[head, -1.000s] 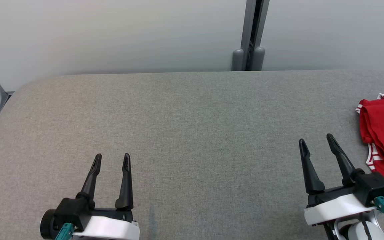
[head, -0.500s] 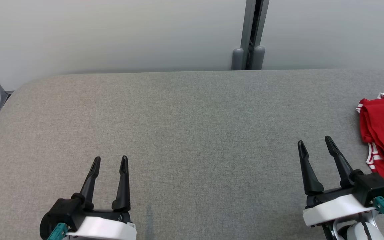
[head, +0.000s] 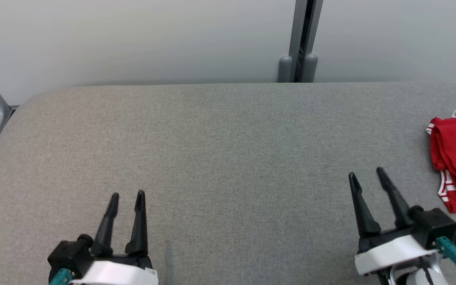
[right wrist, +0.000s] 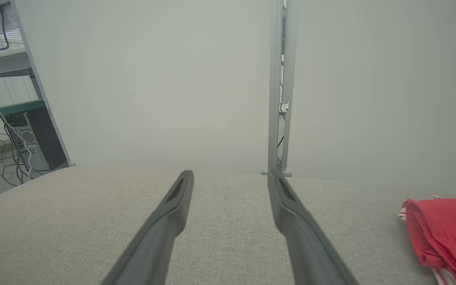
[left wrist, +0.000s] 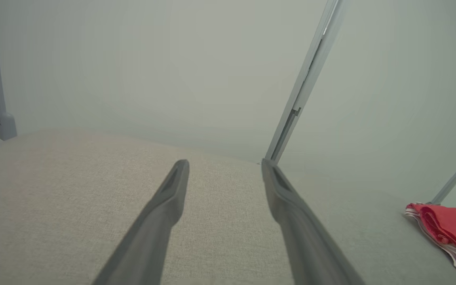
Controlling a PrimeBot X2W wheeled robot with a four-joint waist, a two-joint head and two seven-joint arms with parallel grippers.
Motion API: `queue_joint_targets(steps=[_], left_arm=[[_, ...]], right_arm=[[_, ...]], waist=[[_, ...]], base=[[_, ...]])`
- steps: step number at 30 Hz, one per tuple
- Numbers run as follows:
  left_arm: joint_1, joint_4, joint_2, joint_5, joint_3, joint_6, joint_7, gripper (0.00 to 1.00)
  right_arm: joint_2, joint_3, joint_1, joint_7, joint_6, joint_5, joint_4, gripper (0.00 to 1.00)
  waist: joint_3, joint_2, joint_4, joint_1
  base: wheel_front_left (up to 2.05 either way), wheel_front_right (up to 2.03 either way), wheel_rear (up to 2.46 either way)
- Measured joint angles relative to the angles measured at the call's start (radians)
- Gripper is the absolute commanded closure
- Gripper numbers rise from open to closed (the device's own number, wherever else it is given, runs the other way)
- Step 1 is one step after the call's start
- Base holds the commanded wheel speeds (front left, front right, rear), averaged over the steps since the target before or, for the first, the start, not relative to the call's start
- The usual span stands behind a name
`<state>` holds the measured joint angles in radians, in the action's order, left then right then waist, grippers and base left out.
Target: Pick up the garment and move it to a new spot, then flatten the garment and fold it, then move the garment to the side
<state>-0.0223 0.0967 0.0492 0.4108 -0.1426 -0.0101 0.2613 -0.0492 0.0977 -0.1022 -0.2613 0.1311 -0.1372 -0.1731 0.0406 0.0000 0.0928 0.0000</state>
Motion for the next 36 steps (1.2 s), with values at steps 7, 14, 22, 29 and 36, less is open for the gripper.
queue_joint_targets(steps=[7,14,22,29,36], left_arm=[[-0.036,0.052,-0.005,0.049,-0.004,0.0,-0.017,1.0],[-0.023,0.07,-0.002,0.165,0.006,0.011,-0.05,1.0],[0.003,0.091,0.001,0.287,0.019,0.028,-0.079,1.0],[0.024,0.109,0.004,0.386,0.031,0.037,-0.108,1.0],[0.043,0.123,0.006,0.474,0.042,0.049,-0.13,1.0]], right_arm=[[0.009,0.003,0.047,0.016,0.0,-0.058,-0.046,1.0],[0.005,-0.017,0.047,0.043,0.0,-0.201,-0.045,1.0],[-0.002,-0.035,0.047,0.069,0.0,-0.351,-0.043,1.0],[-0.008,-0.054,0.047,0.095,0.0,-0.471,-0.041,1.0],[-0.012,-0.067,0.047,0.116,0.0,-0.581,-0.04,1.0]], waist=[[-0.001,0.0,-0.003,0.0],[-0.003,0.0,-0.008,0.0],[-0.006,0.0,-0.014,0.0],[-0.008,0.0,-0.019,0.0],[-0.01,0.0,-0.024,0.0]], base=[[0.0,0.0,0.0],[0.0,0.0,0.0],[0.0,0.0,0.0],[0.0,0.0,0.0],[0.0,0.0,0.0]])
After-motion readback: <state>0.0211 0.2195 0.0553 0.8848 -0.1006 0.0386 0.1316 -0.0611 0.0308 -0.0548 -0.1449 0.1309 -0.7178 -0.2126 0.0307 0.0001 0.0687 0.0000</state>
